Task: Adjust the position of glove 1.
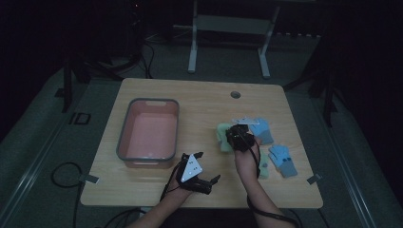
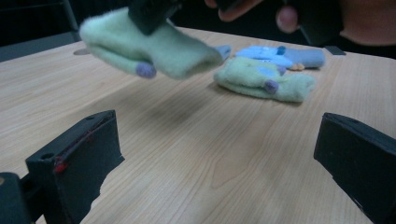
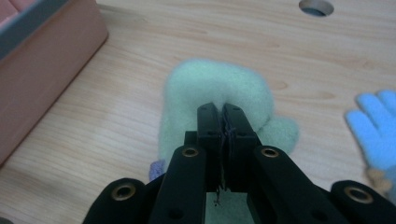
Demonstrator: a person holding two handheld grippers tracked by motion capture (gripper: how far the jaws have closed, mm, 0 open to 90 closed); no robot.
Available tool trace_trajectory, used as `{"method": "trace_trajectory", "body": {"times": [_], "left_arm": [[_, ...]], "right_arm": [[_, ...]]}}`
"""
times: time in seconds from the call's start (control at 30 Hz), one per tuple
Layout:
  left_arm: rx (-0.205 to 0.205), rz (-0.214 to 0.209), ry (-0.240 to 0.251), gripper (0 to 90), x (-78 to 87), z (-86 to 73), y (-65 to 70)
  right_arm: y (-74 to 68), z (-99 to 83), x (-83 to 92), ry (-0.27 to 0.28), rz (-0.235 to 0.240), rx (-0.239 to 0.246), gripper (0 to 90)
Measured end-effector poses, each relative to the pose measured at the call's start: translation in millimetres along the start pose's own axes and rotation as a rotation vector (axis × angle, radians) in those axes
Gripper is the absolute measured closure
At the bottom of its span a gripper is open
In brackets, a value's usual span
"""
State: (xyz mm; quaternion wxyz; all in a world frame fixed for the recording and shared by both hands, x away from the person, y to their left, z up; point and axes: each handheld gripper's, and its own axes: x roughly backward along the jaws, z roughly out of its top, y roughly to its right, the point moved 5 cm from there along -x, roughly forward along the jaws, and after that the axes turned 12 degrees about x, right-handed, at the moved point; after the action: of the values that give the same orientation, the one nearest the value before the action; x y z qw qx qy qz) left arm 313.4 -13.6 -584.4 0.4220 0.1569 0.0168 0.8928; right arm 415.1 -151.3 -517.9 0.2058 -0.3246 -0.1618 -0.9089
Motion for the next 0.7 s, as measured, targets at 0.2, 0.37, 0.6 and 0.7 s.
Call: {"method": "trace_trajectory", "body": {"times": [0.2, 0.37, 0.6, 0.7], "left_arm": [[0.001, 0.008, 0.004, 0.7, -0.5, 0.0, 0.5], [-0.011, 0.012, 0.001, 0.7, -0.5, -0.2, 1.4], [-0.011, 0.01, 0.0, 0.7, -0.4, -0.3, 1.4], [-0.013, 0.011, 0.001, 0.7, -0.4, -0.2, 1.4]], "right_arm": [[-5.9, -15.3, -8.3, -0.015, 0.009, -0.034, 87.0], [-6.0, -23.3, -20.9, -0.039, -0.003, -0.04, 87.0], [-7.0, -30.3, -32.7, -0.064, -0.019, -0.044, 86.9], [-7.4, -33.9, -38.3, -0.074, -0.021, -0.047, 86.6]]}}
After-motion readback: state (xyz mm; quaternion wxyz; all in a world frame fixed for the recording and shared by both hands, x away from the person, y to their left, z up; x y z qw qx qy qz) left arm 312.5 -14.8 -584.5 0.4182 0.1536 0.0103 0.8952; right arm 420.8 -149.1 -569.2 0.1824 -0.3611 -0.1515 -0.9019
